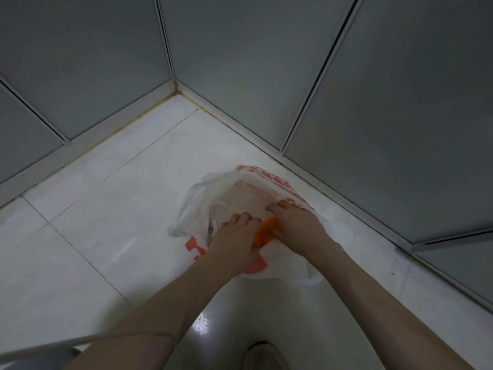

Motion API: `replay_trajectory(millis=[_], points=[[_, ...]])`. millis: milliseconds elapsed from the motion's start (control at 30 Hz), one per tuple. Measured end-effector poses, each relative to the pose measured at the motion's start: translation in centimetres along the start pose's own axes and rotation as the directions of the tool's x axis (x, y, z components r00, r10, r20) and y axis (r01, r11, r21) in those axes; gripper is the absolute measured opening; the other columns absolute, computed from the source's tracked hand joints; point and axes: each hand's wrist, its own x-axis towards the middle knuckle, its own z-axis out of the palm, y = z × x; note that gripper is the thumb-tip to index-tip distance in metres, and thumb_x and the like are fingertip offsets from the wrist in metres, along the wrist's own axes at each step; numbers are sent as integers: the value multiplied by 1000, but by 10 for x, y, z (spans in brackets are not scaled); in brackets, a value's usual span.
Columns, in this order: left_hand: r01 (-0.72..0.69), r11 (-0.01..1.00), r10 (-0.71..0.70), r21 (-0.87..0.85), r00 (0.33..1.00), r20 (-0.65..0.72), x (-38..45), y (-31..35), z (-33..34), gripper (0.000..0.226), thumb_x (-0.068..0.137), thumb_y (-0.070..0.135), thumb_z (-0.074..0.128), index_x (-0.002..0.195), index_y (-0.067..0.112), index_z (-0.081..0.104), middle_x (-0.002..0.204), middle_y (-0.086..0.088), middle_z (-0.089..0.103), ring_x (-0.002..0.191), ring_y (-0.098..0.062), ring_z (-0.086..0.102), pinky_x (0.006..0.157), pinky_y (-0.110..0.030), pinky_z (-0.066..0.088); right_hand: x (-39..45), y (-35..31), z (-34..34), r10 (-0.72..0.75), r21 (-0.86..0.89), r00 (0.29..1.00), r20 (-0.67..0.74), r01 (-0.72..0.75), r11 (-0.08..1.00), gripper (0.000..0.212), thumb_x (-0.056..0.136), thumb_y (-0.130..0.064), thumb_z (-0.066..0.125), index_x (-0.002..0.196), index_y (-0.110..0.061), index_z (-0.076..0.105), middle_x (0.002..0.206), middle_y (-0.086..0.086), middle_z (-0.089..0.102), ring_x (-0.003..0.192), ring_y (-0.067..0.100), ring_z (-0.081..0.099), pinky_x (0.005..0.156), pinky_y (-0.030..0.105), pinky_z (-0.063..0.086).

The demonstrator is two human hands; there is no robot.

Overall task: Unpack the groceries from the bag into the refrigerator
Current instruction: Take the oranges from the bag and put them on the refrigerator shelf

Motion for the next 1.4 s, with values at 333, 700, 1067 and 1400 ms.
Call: replay_trajectory(millis=[333, 700, 1067, 1400], points=[[111, 993, -104, -40, 983, 149, 1, -2, 3, 67, 93, 46, 64, 150, 20, 39, 142, -8, 46, 124, -30, 52, 101, -45, 51, 7, -5, 14, 62, -118, 985, 163, -43, 992, 37, 98, -46, 60, 126, -22, 62, 124, 2, 66, 107, 21, 65, 96, 33, 52], [200, 976, -197, -85, 980, 37, -11, -8, -18, 75, 82, 61, 73, 134, 13, 47, 130, -10, 53, 118, -28, 53, 98, -37, 49, 1, -14, 11, 134, 64, 983, 122, -143, 988, 82, 86, -57, 74, 150, -21, 39, 155, 8, 43, 132, 28, 55, 106, 41, 49], [281, 889, -329, -361, 941, -79, -59, -18, -94, 67, 80, 38, 78, 139, 22, 49, 126, -3, 49, 110, -25, 55, 86, -34, 52, -27, -32, -20, 193, 485, 980, -52, -144, 863, 91, 79, -57, 81, 153, -26, 38, 156, -2, 48, 140, 22, 51, 118, 43, 42], [263, 785, -409, -562, 900, -151, -159, 57, -241, 81, 74, 45, 87, 140, 27, 42, 131, 3, 55, 116, -17, 53, 87, -28, 44, -115, -69, -202, 186, 596, 978, -95, -94, 797, 92, 76, -34, 91, 152, -19, 42, 151, 3, 50, 136, 23, 51, 107, 41, 50]])
